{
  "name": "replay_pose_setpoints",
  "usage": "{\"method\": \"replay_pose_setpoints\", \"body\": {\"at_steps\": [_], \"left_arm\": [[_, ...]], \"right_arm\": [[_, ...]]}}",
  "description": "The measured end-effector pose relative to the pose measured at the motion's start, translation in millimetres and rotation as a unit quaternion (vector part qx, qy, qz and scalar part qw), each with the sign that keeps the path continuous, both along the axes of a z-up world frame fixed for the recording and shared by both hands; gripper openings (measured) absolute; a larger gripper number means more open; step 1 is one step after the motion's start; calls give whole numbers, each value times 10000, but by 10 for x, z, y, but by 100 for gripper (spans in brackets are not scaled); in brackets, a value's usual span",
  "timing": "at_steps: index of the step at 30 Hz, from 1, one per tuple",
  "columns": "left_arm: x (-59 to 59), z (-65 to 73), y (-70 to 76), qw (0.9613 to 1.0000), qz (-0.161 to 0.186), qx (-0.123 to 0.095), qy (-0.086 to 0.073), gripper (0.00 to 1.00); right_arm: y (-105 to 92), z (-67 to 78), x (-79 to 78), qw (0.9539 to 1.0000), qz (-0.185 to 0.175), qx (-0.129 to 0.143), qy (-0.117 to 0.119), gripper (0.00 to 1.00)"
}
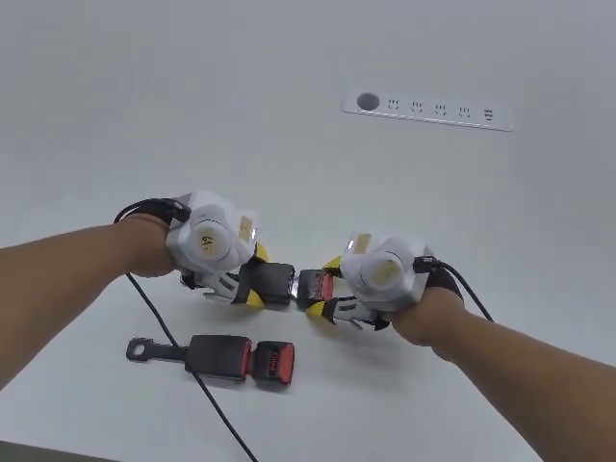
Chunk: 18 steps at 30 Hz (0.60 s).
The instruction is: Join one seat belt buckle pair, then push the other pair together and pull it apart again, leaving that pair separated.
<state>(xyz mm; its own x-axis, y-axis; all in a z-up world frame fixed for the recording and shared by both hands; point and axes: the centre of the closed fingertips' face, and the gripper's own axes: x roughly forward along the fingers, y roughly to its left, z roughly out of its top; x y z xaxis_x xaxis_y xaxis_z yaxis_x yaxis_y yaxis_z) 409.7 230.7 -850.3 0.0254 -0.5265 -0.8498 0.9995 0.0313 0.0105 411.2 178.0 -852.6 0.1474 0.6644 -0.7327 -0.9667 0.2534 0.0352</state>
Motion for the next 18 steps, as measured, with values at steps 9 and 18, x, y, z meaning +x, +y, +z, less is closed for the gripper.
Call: {"method": "replay_pose_setpoints", "body": {"at_steps": [9, 18], "left_arm": [[2, -4, 3, 10000, 2, 3, -1, 35], [-1, -3, 1, 10000, 51, -23, 18, 35]], "right_arm": [[3, 2, 9, 10000, -12, 14, -18, 35], [-21, -2, 23, 10000, 55, 60, -52, 36]]}}
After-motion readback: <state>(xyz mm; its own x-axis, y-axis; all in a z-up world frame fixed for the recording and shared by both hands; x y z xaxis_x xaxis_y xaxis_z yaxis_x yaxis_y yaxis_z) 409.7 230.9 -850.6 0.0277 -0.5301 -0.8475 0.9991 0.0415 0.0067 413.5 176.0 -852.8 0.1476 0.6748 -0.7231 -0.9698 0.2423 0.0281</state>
